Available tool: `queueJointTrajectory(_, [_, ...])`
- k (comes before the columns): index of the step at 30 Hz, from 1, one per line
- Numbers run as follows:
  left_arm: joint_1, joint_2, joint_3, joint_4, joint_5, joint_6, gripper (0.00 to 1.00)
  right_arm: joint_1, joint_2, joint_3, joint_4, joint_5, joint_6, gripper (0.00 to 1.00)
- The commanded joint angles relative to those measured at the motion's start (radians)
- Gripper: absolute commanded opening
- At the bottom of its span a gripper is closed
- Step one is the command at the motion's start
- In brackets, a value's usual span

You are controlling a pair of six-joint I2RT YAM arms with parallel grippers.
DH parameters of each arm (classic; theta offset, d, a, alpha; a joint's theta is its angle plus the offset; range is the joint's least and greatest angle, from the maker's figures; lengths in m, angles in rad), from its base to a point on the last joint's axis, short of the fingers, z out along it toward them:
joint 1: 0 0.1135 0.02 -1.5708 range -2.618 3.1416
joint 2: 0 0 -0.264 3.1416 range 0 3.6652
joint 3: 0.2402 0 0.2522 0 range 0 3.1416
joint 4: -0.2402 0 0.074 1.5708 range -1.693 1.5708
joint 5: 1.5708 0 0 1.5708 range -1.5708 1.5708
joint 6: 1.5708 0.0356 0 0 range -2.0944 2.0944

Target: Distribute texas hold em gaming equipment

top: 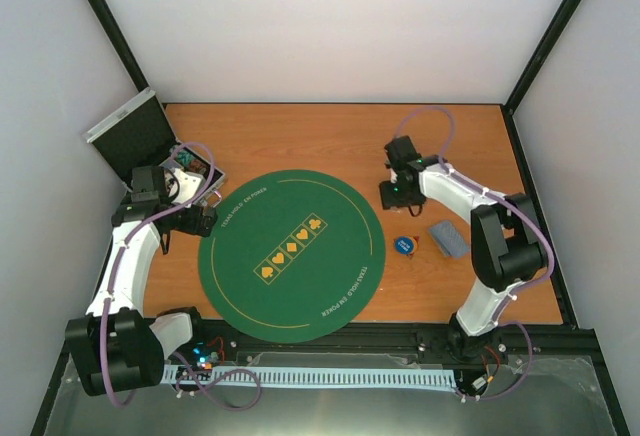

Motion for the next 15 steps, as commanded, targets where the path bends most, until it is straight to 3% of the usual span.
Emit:
queueJointTrajectory(1, [0.006,-0.009,0.043,0.0,0.018,-0.034,1.0,0.149,0.032,0.155,0.015,-0.035,0.016,0.46])
queueJointTrajectory(7, [0.006,-0.031,0.035,-0.008,0.015,-0.036,1.0,0.271,0.239,0.358,-0.033,-0.009,0.001,0.46])
queueJointTrajectory(15, [0.006,-0.07,0.002,0.0,0.008,-0.031,1.0,0.322,0.416,0.517,-0.091,0.022,-0.015,0.46])
